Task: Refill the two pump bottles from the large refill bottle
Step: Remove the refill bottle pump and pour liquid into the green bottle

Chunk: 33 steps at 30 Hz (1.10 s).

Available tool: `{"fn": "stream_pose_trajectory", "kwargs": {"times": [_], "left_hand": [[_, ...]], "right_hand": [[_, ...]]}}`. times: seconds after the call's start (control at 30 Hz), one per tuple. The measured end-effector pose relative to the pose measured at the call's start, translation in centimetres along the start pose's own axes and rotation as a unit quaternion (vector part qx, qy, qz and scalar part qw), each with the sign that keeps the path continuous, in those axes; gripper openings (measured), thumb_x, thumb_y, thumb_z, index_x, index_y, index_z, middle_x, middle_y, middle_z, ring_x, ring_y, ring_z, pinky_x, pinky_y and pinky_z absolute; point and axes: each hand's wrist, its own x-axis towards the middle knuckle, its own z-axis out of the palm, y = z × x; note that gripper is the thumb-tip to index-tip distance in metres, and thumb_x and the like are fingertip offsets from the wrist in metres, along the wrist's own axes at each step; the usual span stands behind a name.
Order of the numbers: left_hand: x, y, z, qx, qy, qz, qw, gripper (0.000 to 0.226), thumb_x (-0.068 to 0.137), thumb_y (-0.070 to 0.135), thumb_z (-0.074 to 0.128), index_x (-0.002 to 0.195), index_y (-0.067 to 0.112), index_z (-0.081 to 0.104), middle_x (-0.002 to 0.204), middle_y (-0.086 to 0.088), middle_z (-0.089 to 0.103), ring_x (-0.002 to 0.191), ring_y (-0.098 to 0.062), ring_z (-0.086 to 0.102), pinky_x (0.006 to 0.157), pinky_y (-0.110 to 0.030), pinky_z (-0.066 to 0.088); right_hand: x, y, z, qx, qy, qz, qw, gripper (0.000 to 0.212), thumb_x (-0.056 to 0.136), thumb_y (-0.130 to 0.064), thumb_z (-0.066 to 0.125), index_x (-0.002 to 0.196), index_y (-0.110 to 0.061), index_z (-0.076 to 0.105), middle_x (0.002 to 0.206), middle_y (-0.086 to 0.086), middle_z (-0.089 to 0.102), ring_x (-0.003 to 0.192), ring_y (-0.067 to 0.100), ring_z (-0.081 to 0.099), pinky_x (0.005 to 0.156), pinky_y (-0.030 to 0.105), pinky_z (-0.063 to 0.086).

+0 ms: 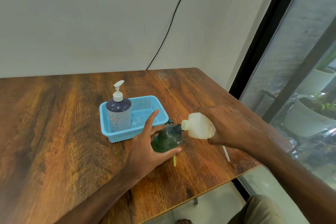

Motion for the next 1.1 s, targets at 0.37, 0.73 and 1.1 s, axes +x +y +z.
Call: {"fn": "stream_pose_trajectory", "kwargs": {"times": [0.37,0.73,1.1], "left_hand": [[-0.02,0.05,-0.11,0.001,0.001,-0.002,1.0,0.123,0.063,0.056,0.093,0.161,0.038,0.021,0.129,0.034,0.061,0.13,0.01,0.053,0.111,-0.016,0.044],[0.01,-0.1,-0.1,0.006,-0.001,0.009,1.0,0.12,0.064,0.054,0.093,0.16,0.034,0.024,0.124,0.04,0.058,0.127,0.016,0.052,0.105,-0.007,0.042],[-0.08,-0.06,-0.13,0.007,-0.002,0.005,1.0,0.117,0.066,0.053,0.093,0.16,0.03,0.028,0.124,0.04,0.057,0.124,0.02,0.051,0.101,-0.002,0.039]], "right_hand": [[0.09,-0.08,-0.07,-0.006,0.002,-0.001,1.0,0.082,0.076,-0.04,0.085,0.147,-0.033,0.044,0.141,-0.009,0.059,0.13,0.013,0.052,0.102,0.03,0.045],[0.05,-0.11,-0.26,-0.002,-0.004,-0.003,1.0,0.082,0.076,-0.038,0.084,0.148,-0.032,0.044,0.142,-0.008,0.058,0.132,0.013,0.051,0.104,0.031,0.045],[0.07,0.01,-0.1,-0.011,-0.004,-0.004,1.0,0.083,0.077,-0.04,0.083,0.148,-0.034,0.042,0.143,-0.008,0.057,0.131,0.013,0.051,0.102,0.028,0.043]]}}
